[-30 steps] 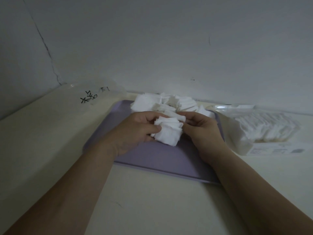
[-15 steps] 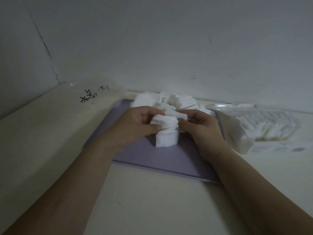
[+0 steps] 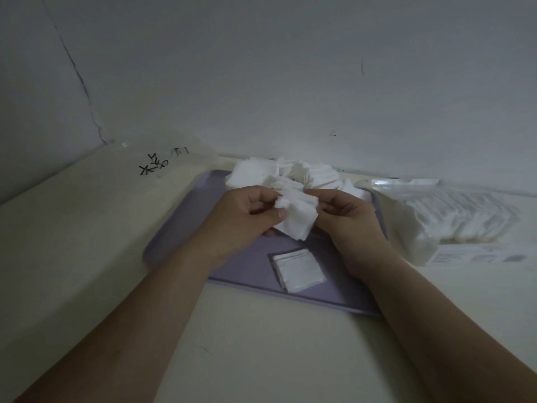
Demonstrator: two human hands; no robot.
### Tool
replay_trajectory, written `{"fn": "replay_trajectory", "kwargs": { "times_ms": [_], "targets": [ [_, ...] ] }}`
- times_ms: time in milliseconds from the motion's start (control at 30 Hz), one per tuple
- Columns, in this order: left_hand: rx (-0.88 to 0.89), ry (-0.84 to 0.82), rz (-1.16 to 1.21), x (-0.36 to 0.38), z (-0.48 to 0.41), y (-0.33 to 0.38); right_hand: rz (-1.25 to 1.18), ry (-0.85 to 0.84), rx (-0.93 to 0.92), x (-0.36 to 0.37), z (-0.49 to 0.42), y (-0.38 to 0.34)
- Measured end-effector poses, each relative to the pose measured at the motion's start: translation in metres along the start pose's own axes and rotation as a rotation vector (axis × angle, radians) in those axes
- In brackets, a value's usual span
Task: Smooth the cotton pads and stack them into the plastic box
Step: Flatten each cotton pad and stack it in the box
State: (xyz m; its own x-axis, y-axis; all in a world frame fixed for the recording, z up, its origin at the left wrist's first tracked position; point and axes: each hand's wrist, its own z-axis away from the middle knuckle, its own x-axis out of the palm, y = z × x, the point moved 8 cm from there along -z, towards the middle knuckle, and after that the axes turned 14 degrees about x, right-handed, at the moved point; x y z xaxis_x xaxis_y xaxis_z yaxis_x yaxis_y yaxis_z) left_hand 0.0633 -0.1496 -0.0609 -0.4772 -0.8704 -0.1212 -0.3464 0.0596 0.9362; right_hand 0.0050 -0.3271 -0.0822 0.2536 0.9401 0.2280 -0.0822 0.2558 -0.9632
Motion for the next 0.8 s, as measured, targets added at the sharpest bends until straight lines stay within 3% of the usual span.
{"fn": "replay_trajectory", "kwargs": {
  "times_ms": [200, 333, 533, 800],
  "targets": [
    [0.019, 0.056, -0.133, -0.005, 0.000, -0.002, 0.039, 0.015, 0.001, -0.002, -0.003, 0.002],
    [0.029, 0.071, -0.197, -0.006, 0.001, -0.001, 0.112, -0.079, -0.017, 0.007, -0.002, 0.001],
    [0.115, 0.047, -0.285, -0.005, 0.000, 0.008, 0.670, 0.083, -0.185, 0.014, 0.010, -0.009],
    [0.238, 0.042, -0.365, 0.000, 0.002, 0.025, 0.708, 0.067, -0.249, 0.023, 0.021, -0.017]
  ]
}}
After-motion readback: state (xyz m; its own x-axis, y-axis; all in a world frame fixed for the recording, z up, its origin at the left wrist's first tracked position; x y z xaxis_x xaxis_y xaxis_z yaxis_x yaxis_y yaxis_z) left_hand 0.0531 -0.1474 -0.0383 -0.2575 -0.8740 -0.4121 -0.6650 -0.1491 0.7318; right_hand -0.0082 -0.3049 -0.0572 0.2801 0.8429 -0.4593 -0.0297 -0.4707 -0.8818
